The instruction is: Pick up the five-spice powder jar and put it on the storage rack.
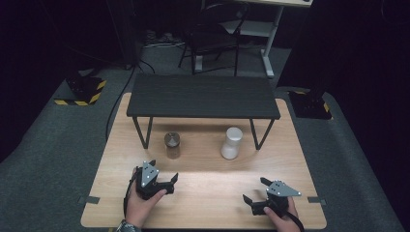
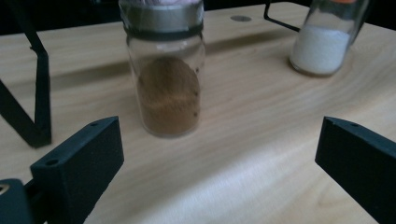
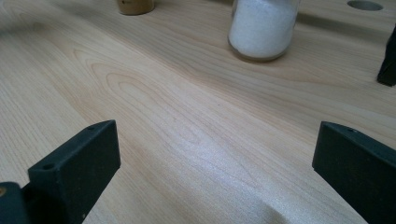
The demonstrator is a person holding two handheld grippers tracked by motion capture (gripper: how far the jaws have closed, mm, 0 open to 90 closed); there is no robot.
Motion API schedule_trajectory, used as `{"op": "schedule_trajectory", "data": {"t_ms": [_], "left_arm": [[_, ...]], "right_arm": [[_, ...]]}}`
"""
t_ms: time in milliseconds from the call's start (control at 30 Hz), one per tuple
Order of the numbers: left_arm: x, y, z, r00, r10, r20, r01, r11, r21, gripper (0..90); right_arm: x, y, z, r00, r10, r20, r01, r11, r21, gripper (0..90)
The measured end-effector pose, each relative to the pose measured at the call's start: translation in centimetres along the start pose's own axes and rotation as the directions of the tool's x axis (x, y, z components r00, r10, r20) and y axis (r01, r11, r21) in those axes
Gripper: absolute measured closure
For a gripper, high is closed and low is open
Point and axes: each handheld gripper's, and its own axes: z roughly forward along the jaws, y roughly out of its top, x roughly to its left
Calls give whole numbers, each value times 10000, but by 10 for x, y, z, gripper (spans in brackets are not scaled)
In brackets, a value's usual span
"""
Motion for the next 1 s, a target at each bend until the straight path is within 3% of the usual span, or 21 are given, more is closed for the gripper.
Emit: {"op": "schedule_trajectory", "data": {"t_ms": [333,633,733,1000], "left_arm": [[8,22,26,9991,137,-404,-146,9997,-220,15],[16,34,46,9990,-160,-421,152,9997,-188,49],[16,35,52,9987,-297,-424,281,9989,-382,67],[15,37,63,9962,-561,-661,521,9968,-602,189]], "right_arm": [[0,0,0,10000,-27,-8,27,10000,-2,4],[0,0,0,10000,-14,-27,14,10000,-17,4],[-1,0,0,10000,-22,-40,22,10000,-21,4],[-1,0,0,10000,23,-47,-23,10000,-22,4]]}}
